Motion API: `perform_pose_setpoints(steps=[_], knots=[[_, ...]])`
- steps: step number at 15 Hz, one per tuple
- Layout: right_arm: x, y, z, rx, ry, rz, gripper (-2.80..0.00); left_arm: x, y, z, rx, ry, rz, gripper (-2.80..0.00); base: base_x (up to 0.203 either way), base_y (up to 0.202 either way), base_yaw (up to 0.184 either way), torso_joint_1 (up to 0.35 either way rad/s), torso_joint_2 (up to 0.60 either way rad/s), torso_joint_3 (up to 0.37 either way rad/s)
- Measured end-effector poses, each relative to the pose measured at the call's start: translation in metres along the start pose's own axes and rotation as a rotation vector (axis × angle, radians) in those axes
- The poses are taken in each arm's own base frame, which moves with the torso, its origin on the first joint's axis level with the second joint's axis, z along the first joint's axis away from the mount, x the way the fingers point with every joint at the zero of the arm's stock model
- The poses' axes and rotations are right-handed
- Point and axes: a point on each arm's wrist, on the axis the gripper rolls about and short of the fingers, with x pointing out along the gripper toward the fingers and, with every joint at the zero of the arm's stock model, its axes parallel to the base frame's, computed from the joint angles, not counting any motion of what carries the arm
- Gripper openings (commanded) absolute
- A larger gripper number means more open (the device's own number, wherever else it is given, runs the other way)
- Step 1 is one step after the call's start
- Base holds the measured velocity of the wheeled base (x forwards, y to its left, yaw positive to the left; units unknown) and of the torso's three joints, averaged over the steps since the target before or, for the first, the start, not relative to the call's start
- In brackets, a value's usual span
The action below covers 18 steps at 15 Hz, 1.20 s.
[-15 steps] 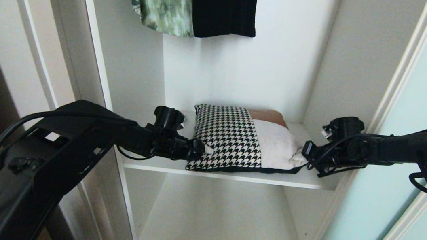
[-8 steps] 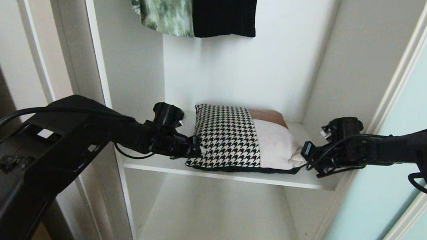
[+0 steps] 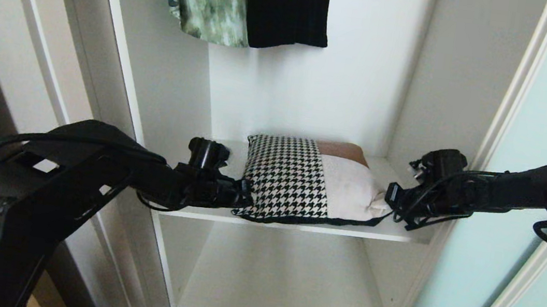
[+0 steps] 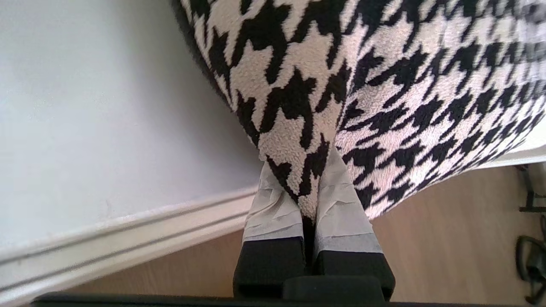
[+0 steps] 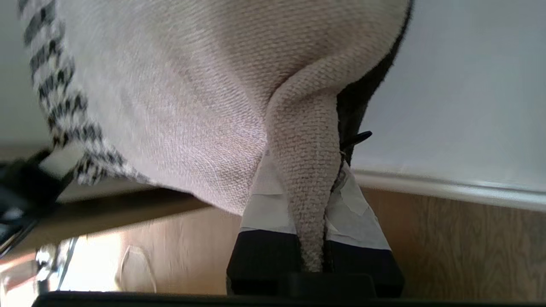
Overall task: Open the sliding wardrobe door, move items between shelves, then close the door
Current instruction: Place the pillow on the lower shelf
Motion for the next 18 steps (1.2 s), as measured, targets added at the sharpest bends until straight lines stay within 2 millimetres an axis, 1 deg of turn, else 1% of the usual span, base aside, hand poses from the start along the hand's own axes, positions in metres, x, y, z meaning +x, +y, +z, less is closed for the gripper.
perform_pose_setpoints(steps=[3,6,10,13,15,18], knots=[[-0.02,0.011,-0.012,-0.007,0.042,0.041,-2.8,-0.021,-0.014,-0.008,0.025,-0.04,-0.026,-2.8,0.0,0.0,0.0,0.0,0.0,0.0],[-0.044,0.023,-0.026,-0.011,0.073,0.077,-2.8,-0.048,-0.035,-0.01,0.045,-0.066,-0.027,-2.8,0.0,0.0,0.0,0.0,0.0,0.0],[-0.077,0.042,-0.049,-0.032,0.091,0.098,-2.8,-0.091,-0.07,-0.013,0.075,-0.105,-0.032,-2.8,0.0,0.0,0.0,0.0,0.0,0.0],[-0.106,0.055,-0.063,-0.093,0.09,0.141,-2.8,-0.126,-0.096,-0.02,0.1,-0.139,-0.039,-2.8,0.0,0.0,0.0,0.0,0.0,0.0],[-0.125,0.061,-0.074,-0.114,0.086,0.159,-2.8,-0.149,-0.105,-0.026,0.11,-0.154,-0.052,-2.8,0.0,0.0,0.0,0.0,0.0,0.0],[-0.152,0.072,-0.092,-0.141,0.076,0.187,-2.8,-0.175,-0.109,-0.04,0.119,-0.144,-0.061,-2.8,0.0,0.0,0.0,0.0,0.0,0.0]])
